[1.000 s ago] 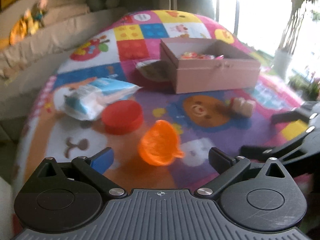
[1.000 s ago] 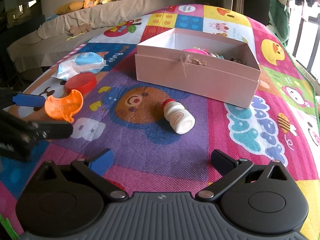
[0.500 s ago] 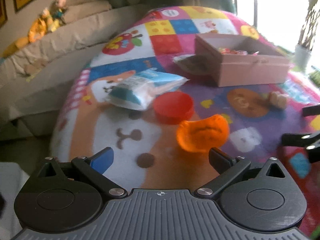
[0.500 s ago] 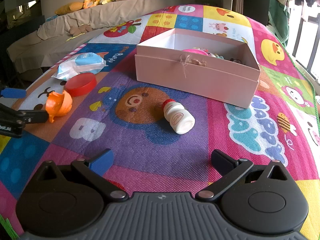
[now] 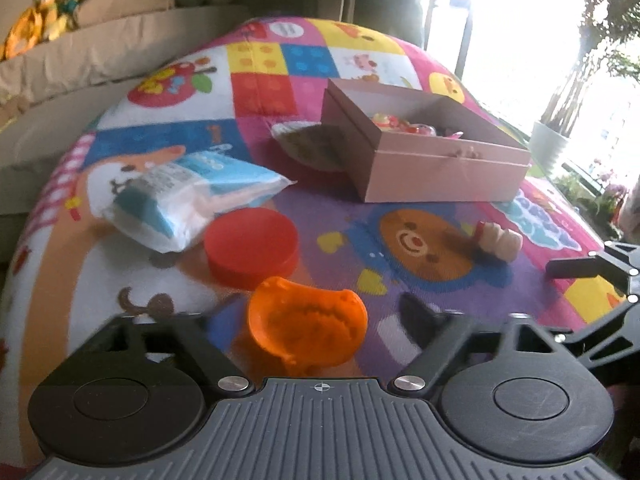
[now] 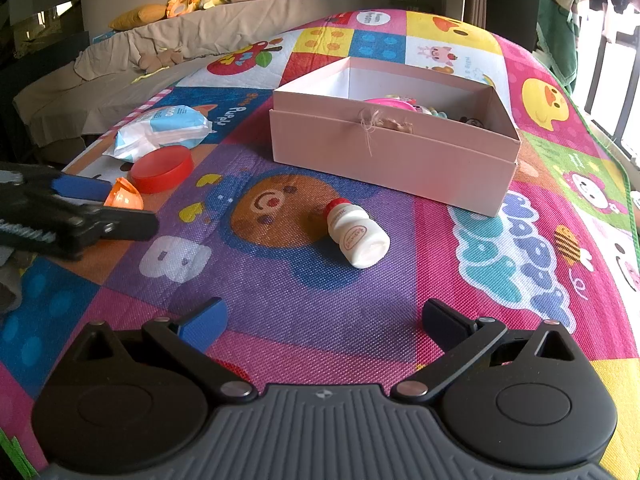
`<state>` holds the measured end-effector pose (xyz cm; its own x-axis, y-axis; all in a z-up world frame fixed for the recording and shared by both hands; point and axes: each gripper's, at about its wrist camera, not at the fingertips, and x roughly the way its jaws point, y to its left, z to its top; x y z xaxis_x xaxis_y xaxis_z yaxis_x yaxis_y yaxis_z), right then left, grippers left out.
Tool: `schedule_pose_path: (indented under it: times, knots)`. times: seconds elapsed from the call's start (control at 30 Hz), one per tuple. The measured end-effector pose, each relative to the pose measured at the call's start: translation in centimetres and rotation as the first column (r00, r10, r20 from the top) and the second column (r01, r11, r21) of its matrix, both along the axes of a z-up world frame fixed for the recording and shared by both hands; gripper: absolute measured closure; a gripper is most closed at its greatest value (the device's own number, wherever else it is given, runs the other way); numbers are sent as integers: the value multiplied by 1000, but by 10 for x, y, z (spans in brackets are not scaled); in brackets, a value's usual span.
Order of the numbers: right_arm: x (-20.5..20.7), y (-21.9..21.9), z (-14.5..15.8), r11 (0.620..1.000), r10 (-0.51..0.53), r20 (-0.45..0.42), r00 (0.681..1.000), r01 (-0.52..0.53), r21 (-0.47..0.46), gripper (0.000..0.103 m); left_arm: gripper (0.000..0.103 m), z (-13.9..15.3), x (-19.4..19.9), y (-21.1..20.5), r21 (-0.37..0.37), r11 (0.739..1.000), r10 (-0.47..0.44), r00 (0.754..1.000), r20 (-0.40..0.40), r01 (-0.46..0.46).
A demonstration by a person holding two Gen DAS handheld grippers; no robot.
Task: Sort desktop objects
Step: 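Grasp the orange cup-shaped toy with the left gripper, then carry the orange toy into the pink box with the left gripper while the right carries the yogurt bottle there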
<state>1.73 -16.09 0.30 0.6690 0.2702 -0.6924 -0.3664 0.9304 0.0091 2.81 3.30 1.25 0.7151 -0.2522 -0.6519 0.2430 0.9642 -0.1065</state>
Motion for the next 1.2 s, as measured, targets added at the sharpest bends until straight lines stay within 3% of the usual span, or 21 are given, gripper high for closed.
schedule_pose_path:
  times: [0.27, 0.4, 0.53, 0.8, 0.9, 1.0, 1.13, 1.2]
  knots:
    - [0, 0, 0, 1000, -1, 0, 1000, 1, 0, 0, 21, 5, -15, -7, 7, 997, -79, 996, 29, 79]
    - [0, 0, 0, 1000, -1, 0, 1000, 1, 0, 0, 20, 6, -24, -15, 47, 991, -125, 991, 42, 123]
    - [0, 0, 0, 1000, -1, 0, 1000, 1, 0, 0, 21, 3, -25, -20, 115, 987, -116, 991, 62, 109]
    - [-1, -1, 2, 1000, 7, 2, 1000, -7, 4, 0, 41, -2, -21, -22, 184, 980, -92, 993, 72, 78]
    - [-6, -2, 11, 1000, 16, 98, 995, -17, 6, 1, 41, 0, -22, -17, 183, 981, -77, 994, 80, 61]
    - [-5, 5, 18, 996, 46, 198, 979, -29, -90, 20, 41, 1, -24, -13, 163, 985, -71, 995, 76, 58]
    - [24, 8, 20, 996, 41, 120, 992, -31, -83, 52, 41, -1, -28, -14, 148, 986, -84, 994, 72, 73]
    - [33, 7, 17, 996, 29, 102, 994, -21, -84, 57, 41, -1, -30, -15, 140, 987, -90, 994, 70, 79]
